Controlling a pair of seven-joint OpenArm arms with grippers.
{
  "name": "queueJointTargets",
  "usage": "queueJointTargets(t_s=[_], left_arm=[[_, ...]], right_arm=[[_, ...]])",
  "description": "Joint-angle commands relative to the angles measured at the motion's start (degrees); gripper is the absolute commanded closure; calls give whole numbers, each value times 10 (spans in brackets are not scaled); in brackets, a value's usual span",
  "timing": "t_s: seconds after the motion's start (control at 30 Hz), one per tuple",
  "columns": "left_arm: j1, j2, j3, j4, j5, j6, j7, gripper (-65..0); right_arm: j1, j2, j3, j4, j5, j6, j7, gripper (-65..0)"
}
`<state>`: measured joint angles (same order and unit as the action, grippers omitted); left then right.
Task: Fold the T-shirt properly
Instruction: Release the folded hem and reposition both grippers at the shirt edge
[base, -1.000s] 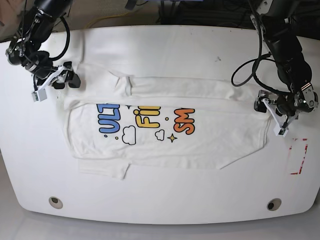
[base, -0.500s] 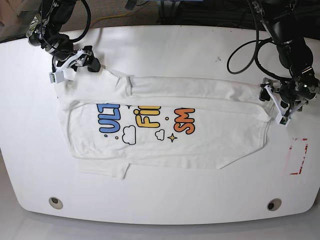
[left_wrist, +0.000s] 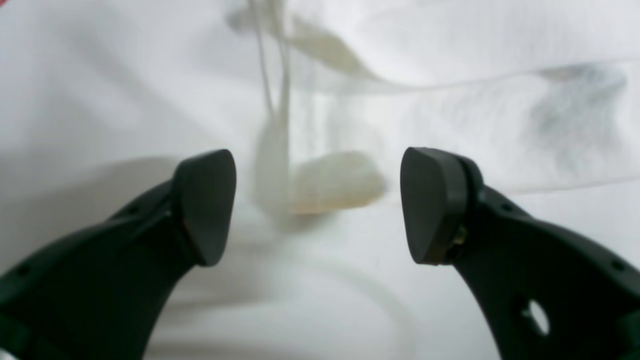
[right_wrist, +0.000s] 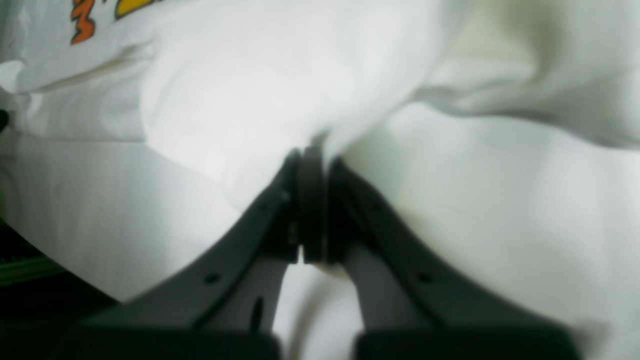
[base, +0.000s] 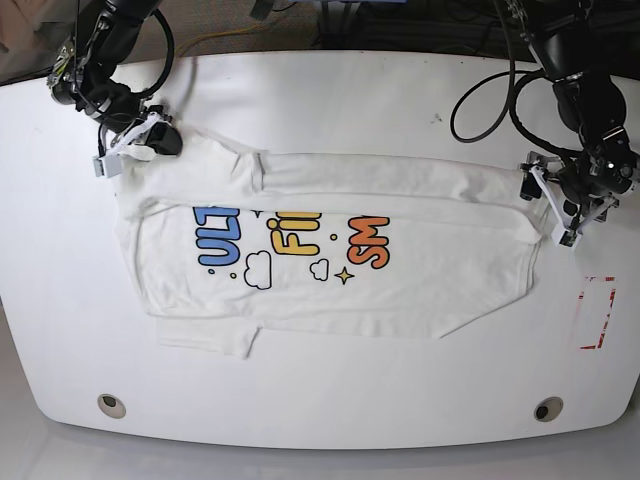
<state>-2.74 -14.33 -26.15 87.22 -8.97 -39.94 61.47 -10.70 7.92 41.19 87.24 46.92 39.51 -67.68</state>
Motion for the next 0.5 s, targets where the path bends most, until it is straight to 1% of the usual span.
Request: queueJointTargets(t_s=[0.0,0.1,0.2,0.33,0.47], left_arm=[[-9,-7,-1,8,-5,-1,-25,-471],[-9,-7,-1,8,-5,-1,-35,-471],[-9,-7,-1,8,-5,-1,-35,-471],[-6,-7,-1,8,-5,-1,-36,-471],[5,-7,-1,8,-5,-1,-38,-471]], right_arm=[[3,14,3,20,16,5,12,0],[4,22,3,26,17,5,11,0],[10,29,3,47,24,5,-8,0],[29,47,4,77,39,5,-42,0],[67,58,3,71,37,5,-51,0]])
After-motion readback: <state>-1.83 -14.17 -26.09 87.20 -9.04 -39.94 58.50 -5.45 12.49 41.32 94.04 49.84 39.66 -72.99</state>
